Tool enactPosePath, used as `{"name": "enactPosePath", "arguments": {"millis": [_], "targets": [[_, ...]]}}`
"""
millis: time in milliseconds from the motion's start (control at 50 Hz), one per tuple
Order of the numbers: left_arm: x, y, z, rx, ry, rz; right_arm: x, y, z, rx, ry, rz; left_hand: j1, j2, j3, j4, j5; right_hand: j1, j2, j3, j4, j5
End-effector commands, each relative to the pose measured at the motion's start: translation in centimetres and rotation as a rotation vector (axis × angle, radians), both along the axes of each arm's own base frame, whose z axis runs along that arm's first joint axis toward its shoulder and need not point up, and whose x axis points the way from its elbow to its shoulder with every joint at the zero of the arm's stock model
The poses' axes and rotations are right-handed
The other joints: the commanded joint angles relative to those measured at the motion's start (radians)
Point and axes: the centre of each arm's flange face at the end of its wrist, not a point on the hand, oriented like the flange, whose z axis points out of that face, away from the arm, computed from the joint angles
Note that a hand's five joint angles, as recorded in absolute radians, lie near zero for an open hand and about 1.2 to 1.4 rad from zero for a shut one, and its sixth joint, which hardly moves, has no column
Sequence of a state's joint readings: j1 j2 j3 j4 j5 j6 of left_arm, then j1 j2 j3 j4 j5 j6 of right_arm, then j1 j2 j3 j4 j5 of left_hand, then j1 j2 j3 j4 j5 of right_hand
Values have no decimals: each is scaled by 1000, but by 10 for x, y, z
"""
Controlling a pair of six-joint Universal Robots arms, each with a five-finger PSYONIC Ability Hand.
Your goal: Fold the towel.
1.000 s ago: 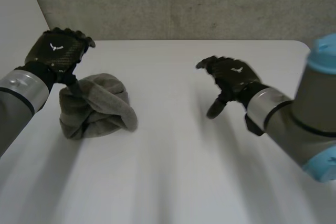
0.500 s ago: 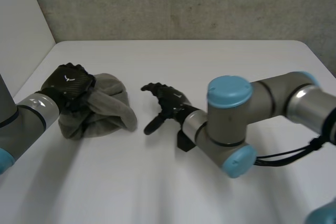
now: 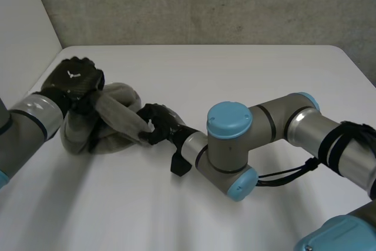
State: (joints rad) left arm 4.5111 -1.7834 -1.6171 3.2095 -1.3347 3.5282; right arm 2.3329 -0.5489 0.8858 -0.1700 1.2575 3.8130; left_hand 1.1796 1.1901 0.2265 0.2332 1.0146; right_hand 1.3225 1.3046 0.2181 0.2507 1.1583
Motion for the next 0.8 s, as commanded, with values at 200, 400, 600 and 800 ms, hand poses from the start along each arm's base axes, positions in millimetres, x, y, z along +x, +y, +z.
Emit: {"name": "enactPosePath", "arguments": {"millis": [200, 400, 600, 800], "targets": [[-17, 39, 109, -162, 420, -77, -119, -61, 205, -555, -5, -290, 158, 148, -52, -59, 149, 74, 92, -44, -76, 63], [-45, 88, 98, -100, 497, -223, -177, -15, 279, -839, 71, -323, 82, 72, -52, -59, 73, 74, 92, -44, -76, 63], [-52, 83, 2, 156, 405, -180, -184, 5, 140, -712, 547, -87, 14, 4, -52, -59, 5, 74, 92, -44, -76, 63], [-61, 90, -65, 345, 130, -209, -191, 7, 68, -639, 753, 62, 6, -5, -52, -59, -4, 74, 92, -44, -76, 63]]}}
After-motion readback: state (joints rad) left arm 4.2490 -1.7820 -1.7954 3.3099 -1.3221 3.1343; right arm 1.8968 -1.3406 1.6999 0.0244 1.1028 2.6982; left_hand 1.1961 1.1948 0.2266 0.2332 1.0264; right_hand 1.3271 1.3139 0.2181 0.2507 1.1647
